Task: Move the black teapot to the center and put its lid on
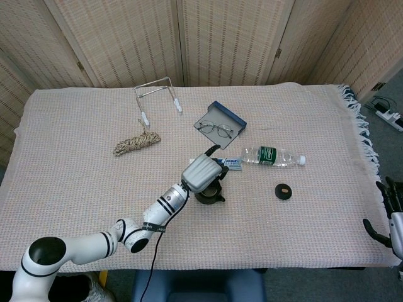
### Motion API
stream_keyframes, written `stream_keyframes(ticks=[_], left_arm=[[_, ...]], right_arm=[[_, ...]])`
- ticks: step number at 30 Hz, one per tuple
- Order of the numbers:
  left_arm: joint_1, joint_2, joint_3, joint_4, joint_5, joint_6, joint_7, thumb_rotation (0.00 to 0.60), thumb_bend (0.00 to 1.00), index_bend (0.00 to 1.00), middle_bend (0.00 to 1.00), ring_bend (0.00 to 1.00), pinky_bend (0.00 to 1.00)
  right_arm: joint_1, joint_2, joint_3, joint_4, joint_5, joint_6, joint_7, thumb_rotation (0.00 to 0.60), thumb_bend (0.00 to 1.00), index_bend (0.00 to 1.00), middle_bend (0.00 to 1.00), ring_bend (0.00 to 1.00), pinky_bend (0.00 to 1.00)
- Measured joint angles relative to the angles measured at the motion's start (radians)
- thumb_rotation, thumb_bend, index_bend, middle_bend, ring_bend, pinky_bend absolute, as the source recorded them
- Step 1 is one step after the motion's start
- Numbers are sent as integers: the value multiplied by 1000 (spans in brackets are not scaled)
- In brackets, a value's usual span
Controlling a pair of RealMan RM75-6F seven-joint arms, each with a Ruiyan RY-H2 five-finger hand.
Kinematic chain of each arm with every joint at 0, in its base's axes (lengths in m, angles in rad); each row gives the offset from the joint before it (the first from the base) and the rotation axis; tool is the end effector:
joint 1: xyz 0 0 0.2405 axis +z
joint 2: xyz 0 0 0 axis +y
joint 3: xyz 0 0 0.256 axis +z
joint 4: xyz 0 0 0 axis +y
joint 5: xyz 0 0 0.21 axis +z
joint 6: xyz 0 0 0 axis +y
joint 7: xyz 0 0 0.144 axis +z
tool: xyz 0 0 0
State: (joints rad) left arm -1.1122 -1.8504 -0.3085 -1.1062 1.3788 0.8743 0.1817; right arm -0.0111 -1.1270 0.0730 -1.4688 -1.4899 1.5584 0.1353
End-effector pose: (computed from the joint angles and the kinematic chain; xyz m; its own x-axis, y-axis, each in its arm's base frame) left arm 0.0154 0.3811 -0.0800 0.4477 0.0555 0.8925 0.6298 -0.7281 -0.2706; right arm -0.3481 -0.1546 0.1854 0.3982 0.0671 0.9148 -0.9156 0.0892 0.3920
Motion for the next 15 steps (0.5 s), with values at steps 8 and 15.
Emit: stream_keyframes(ticks=[8, 15], left_arm=[[-20, -47, -11, 53, -52, -4, 34, 600, 491, 604, 569, 530, 144], [-12, -40, 6, 28, -66, 1, 68, 600, 488, 544, 521, 494, 118]], right_arm=[[1, -3, 2, 7, 3, -3, 7, 600, 325, 0, 0, 150, 79], [3, -6, 3, 10, 3, -6, 7, 600, 325, 0, 0, 148, 79]])
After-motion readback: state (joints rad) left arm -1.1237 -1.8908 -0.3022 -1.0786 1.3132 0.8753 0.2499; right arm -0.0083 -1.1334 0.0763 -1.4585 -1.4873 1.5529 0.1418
